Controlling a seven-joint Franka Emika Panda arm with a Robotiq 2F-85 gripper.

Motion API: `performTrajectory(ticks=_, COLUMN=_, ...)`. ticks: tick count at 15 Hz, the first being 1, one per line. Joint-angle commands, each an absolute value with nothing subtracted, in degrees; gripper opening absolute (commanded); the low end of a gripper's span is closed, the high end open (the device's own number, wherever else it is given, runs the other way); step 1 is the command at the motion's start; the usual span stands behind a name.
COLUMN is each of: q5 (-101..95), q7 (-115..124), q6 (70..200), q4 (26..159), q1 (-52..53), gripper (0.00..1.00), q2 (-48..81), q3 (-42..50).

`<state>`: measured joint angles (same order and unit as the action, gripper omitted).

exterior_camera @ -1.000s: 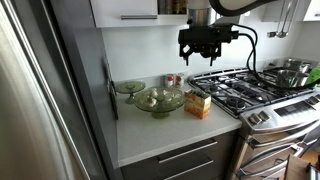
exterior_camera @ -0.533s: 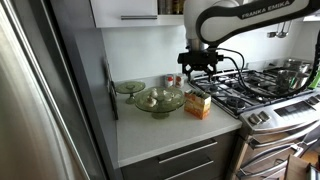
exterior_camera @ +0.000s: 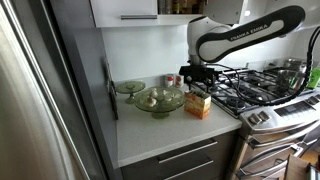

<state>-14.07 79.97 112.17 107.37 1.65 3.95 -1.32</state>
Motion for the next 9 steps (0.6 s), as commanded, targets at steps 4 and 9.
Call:
performTrajectory(ticks=4, q5=-13.97, q7=83.7, q6=116.96, q4=113.31, q1=1.09, gripper=1.0, q2=2.19, q3=0.54)
performTrajectory(ticks=9, q5=-15.15, q7=87.84, q6=119.76, q4=115.1, q1=0.95, gripper=0.72, q2=1.8, q3=1.2)
